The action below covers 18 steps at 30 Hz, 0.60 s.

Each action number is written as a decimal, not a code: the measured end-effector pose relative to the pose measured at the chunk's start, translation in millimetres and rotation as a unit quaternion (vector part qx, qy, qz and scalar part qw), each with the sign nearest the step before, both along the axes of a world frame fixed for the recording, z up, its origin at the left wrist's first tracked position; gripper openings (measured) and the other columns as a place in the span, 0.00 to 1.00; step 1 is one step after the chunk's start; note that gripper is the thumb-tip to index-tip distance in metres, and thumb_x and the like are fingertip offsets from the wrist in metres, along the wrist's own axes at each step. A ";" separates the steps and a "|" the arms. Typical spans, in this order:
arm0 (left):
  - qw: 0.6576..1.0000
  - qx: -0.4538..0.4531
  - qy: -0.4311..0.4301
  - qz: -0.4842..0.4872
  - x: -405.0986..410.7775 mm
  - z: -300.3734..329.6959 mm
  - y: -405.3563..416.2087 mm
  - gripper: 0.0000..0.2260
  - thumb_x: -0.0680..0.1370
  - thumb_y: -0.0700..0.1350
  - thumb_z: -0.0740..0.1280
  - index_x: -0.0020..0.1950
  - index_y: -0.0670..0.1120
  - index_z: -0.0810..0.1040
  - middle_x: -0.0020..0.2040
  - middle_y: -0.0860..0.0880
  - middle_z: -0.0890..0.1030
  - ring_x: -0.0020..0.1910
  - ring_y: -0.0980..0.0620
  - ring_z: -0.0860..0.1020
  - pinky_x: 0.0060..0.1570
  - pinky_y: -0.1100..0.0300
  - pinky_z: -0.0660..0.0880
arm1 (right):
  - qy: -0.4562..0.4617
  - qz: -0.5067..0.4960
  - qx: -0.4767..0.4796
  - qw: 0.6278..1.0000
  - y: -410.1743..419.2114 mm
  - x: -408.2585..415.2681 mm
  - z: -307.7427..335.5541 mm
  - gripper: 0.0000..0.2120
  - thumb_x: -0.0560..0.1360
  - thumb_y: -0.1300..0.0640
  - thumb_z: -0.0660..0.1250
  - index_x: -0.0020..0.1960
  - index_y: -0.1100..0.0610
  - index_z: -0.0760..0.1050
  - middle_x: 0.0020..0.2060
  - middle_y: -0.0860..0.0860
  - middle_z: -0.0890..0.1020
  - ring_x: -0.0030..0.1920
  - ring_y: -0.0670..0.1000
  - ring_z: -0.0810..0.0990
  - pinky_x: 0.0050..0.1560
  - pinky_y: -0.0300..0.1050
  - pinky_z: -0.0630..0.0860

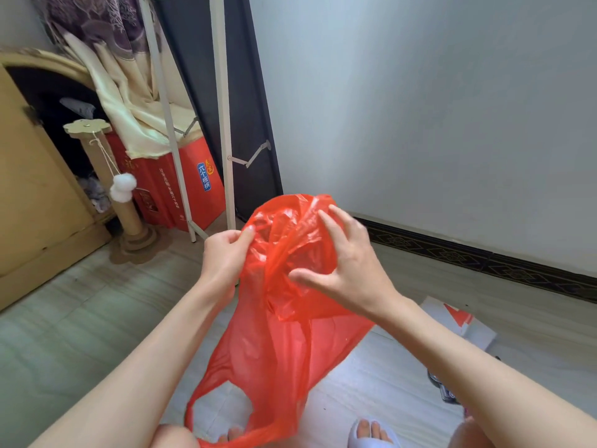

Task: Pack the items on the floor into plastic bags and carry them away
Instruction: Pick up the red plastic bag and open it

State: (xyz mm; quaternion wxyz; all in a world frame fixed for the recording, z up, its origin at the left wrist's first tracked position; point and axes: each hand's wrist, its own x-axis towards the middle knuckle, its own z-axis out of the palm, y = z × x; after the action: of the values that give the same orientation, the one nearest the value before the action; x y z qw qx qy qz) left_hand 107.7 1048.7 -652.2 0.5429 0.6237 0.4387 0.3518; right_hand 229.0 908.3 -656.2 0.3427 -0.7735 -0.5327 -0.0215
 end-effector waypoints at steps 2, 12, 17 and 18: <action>0.999 -0.003 -0.028 -0.033 -2.6 5.3 -6.6 0.12 0.76 0.47 0.66 0.34 0.44 0.79 0.30 0.47 0.80 0.27 0.54 0.77 0.27 0.64 0.72 | -0.012 -0.007 -0.044 0.999 4.7 -6.0 -6.2 0.50 0.63 0.33 0.67 0.75 0.53 0.49 0.75 0.52 0.51 0.75 0.52 0.48 0.74 0.50 0.52; 0.990 0.059 -0.014 -0.123 -12.8 5.0 -6.4 0.07 0.76 0.44 0.66 0.52 0.50 0.80 0.41 0.49 0.84 0.38 0.53 0.82 0.46 0.54 0.79 | 0.211 -0.040 0.147 0.966 -3.9 33.3 7.8 0.06 0.73 0.62 0.68 0.47 0.56 0.82 0.44 0.52 0.84 0.43 0.40 0.80 0.51 0.41 0.77; 0.951 0.246 0.142 -0.119 -14.0 -0.9 3.2 0.20 0.75 0.43 0.67 0.65 0.54 0.72 0.48 0.52 0.81 0.48 0.52 0.79 0.50 0.61 0.71 | 0.382 0.031 0.079 0.920 -14.1 34.8 12.0 0.06 0.75 0.63 0.65 0.45 0.60 0.81 0.39 0.54 0.83 0.41 0.47 0.80 0.49 0.47 0.79; 0.935 0.282 0.161 -0.144 -13.1 -0.1 1.2 0.24 0.74 0.43 0.69 0.68 0.55 0.68 0.51 0.54 0.78 0.49 0.54 0.78 0.51 0.63 0.69 | 0.396 0.038 0.076 0.915 -14.6 33.5 12.3 0.06 0.75 0.64 0.65 0.46 0.61 0.81 0.39 0.55 0.83 0.40 0.46 0.80 0.47 0.46 0.80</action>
State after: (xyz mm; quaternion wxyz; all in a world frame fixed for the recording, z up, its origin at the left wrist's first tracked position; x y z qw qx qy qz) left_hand 94.5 1049.8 -652.3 0.3115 0.8561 0.3085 0.2737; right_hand 262.5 893.8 -643.9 0.5834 -0.6697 -0.3794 0.2592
